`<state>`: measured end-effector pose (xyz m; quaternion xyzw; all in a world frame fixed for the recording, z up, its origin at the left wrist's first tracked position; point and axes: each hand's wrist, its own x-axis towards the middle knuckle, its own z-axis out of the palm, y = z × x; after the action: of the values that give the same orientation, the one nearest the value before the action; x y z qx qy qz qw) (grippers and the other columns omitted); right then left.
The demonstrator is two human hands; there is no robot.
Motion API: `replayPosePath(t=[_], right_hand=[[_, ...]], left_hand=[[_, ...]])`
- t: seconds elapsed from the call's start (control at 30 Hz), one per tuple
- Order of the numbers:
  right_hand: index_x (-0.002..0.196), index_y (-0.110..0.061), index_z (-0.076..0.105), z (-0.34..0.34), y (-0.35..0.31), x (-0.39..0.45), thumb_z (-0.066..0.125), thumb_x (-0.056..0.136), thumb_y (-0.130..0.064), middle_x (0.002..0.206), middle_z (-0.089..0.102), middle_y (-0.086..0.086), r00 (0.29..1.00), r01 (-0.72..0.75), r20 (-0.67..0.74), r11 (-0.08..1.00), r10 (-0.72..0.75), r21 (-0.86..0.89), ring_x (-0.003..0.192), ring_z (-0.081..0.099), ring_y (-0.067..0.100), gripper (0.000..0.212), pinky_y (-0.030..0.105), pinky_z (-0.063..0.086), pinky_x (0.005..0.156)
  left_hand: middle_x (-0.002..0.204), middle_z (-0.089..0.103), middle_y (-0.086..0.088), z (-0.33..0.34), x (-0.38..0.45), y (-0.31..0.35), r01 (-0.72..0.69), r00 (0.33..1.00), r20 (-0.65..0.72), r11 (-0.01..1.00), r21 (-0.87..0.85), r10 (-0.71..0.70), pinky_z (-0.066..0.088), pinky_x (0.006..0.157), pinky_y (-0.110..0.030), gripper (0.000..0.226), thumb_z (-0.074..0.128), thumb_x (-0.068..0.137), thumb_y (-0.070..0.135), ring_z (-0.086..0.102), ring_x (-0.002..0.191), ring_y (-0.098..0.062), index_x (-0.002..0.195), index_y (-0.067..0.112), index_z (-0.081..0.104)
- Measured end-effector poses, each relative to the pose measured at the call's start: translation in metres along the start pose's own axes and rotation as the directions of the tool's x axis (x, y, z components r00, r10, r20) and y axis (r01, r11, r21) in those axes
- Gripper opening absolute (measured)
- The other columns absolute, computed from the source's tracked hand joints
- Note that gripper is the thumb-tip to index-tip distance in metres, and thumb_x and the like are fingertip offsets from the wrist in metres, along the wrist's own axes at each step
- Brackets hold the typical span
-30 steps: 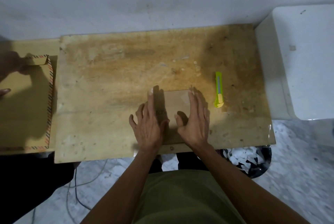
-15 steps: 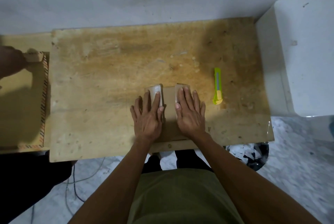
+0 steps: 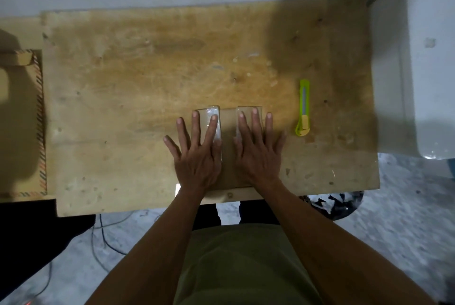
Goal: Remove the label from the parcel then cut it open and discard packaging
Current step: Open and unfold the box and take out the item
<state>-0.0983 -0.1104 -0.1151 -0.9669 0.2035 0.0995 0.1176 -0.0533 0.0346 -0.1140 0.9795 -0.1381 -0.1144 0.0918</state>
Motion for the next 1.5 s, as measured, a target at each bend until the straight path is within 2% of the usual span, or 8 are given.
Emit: replayPosePath(t=[0.77,0.97,1.1,1.2,1.3,1.37,1.43,1.5], right_hand=[[0.155,-0.037,0.013,0.008,-0.005,0.003,0.029,0.101,-0.052,0.165,0.012,0.003,0.999,0.000,-0.042,1.000,-0.001,-0.031,0.152,0.007,0.031,0.059,0.067,0.013,0.114],[0.151,-0.032,0.032,0.000,-0.013,-0.010,0.039,0.095,-0.063,0.151,0.037,0.011,0.973,-0.220,-0.074,0.976,0.219,0.002,0.139,0.033,0.036,0.065,0.061,0.025,0.106],[0.146,-0.030,0.037,-0.011,-0.030,-0.010,0.042,0.097,-0.053,0.144,0.038,0.014,0.948,-0.290,-0.082,0.940,0.308,0.182,0.124,0.035,0.029,0.054,0.048,0.028,0.098],[0.144,-0.024,0.043,-0.016,-0.033,-0.009,0.049,0.095,-0.044,0.133,0.042,0.017,0.927,-0.276,-0.139,0.884,0.349,0.378,0.112,0.034,0.026,0.053,0.047,0.030,0.095],[0.143,-0.022,0.044,-0.019,-0.022,-0.012,0.051,0.095,-0.044,0.130,0.037,0.014,0.934,-0.176,-0.170,0.819,0.314,0.545,0.112,0.042,0.032,0.053,0.050,0.042,0.095],[0.144,-0.023,0.040,-0.024,-0.015,-0.015,0.059,0.095,-0.039,0.130,0.030,0.010,0.947,-0.101,-0.169,0.751,0.274,0.653,0.111,0.046,0.031,0.055,0.050,0.048,0.091],[0.146,-0.028,0.036,-0.034,-0.012,-0.017,0.063,0.093,-0.042,0.130,0.027,0.005,0.948,-0.088,-0.165,0.721,0.273,0.687,0.114,0.047,0.028,0.061,0.044,0.050,0.093],[0.146,-0.029,0.037,-0.047,-0.010,-0.015,0.067,0.089,-0.045,0.131,0.030,0.007,0.939,-0.092,-0.172,0.697,0.299,0.711,0.118,0.042,0.020,0.066,0.028,0.045,0.093]], left_hand=[[0.167,0.012,-0.011,0.001,0.002,0.003,0.047,0.999,0.000,0.998,0.046,-0.047,0.012,0.114,-0.068,0.057,0.026,0.103,0.050,0.009,0.153,-0.038,0.157,0.039,0.013],[0.158,0.034,-0.014,-0.006,-0.005,0.011,0.146,0.989,0.004,0.987,-0.071,-0.146,0.020,0.113,-0.065,0.053,0.035,0.102,0.051,0.028,0.144,-0.043,0.153,0.038,0.031],[0.154,0.040,-0.015,-0.007,-0.006,0.018,0.150,0.987,-0.037,0.975,-0.161,-0.158,0.029,0.106,-0.059,0.048,0.040,0.102,0.046,0.039,0.134,-0.041,0.148,0.034,0.044],[0.162,0.026,-0.004,-0.014,-0.006,0.024,0.237,0.972,0.073,0.914,-0.329,-0.226,0.018,0.108,-0.057,0.047,0.032,0.101,0.053,0.023,0.139,-0.032,0.148,0.047,0.037],[0.164,0.020,0.004,-0.026,-0.011,0.029,0.240,0.969,0.074,0.831,-0.501,-0.235,0.016,0.108,-0.050,0.043,0.043,0.101,0.048,0.020,0.139,-0.024,0.144,0.051,0.041],[0.163,0.022,-0.002,-0.036,-0.012,0.033,0.147,0.981,-0.008,0.774,-0.616,-0.193,0.022,0.110,-0.044,0.044,0.050,0.101,0.040,0.024,0.143,-0.026,0.145,0.042,0.047],[0.162,0.022,-0.010,-0.048,-0.013,0.036,0.034,0.987,-0.090,0.730,-0.683,-0.130,0.028,0.112,-0.027,0.045,0.054,0.101,0.030,0.026,0.146,-0.020,0.146,0.029,0.049],[0.159,0.025,-0.013,-0.065,-0.011,0.039,-0.016,0.986,-0.129,0.722,-0.692,-0.102,0.027,0.101,-0.002,0.046,0.060,0.099,0.026,0.033,0.138,0.002,0.144,0.021,0.053]])
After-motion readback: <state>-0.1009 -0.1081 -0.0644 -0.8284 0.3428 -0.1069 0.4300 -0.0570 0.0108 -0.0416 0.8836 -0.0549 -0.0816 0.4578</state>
